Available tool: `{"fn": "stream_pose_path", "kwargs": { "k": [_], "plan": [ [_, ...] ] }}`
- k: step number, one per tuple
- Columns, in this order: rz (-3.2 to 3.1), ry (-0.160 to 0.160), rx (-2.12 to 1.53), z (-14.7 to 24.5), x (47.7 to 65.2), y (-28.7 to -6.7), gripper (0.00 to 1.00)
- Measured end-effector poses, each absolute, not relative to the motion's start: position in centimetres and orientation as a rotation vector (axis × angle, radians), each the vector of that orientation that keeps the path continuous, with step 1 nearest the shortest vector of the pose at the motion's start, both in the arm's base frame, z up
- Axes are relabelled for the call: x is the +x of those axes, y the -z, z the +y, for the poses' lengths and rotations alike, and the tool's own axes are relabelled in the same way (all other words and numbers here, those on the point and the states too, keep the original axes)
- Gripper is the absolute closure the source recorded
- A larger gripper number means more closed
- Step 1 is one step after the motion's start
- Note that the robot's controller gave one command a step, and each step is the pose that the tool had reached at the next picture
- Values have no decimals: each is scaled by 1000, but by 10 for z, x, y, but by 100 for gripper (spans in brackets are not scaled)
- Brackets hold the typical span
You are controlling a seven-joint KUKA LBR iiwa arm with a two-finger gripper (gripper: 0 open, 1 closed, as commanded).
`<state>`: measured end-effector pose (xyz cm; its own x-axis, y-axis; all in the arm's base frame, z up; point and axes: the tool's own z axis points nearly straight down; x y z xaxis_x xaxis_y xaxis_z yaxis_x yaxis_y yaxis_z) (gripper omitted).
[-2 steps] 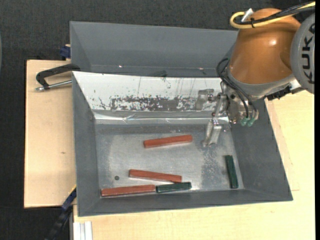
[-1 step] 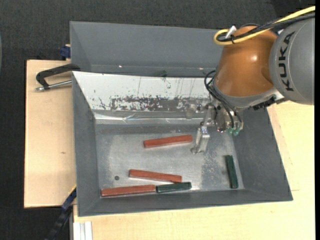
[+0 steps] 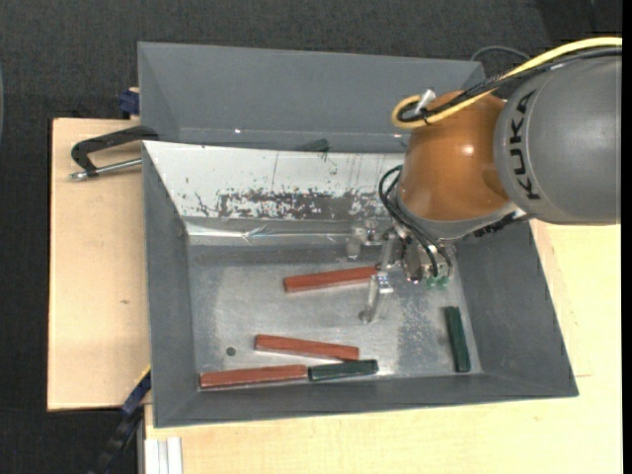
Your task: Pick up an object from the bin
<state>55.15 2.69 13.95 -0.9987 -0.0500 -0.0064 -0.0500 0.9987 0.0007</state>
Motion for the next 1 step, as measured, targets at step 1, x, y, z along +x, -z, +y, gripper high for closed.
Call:
{"fn": "stream_pose_path", "kwargs": {
  "k": [1],
  "plan": [
    [3128, -2, -138, 4, 590, -83, 0]
  ]
}}
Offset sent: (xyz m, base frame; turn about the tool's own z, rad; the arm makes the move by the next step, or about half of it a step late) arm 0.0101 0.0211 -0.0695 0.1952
